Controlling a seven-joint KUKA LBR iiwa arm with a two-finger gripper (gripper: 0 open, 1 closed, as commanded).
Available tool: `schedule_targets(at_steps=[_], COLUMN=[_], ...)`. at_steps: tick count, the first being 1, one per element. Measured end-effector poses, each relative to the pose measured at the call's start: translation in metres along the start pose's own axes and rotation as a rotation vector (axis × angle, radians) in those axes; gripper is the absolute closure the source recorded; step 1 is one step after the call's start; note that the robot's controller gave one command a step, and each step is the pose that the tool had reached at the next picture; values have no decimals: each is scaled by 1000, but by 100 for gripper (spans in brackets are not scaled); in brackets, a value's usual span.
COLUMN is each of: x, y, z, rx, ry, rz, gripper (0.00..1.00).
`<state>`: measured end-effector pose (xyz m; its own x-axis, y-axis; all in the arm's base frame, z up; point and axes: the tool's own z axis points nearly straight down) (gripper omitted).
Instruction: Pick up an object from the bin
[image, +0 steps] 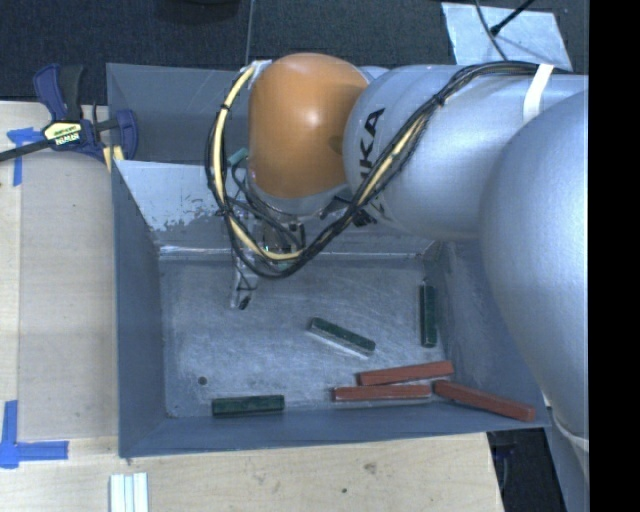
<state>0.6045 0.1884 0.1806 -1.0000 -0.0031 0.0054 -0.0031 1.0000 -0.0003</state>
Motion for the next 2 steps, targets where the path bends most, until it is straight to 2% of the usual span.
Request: schedule_targets(at_steps=[1,2], x=[-24,0], y=[-50,-101], z=[-3,16], rx=[0,2], ry=[-12,-4], rz=[102,116], gripper=[0,0])
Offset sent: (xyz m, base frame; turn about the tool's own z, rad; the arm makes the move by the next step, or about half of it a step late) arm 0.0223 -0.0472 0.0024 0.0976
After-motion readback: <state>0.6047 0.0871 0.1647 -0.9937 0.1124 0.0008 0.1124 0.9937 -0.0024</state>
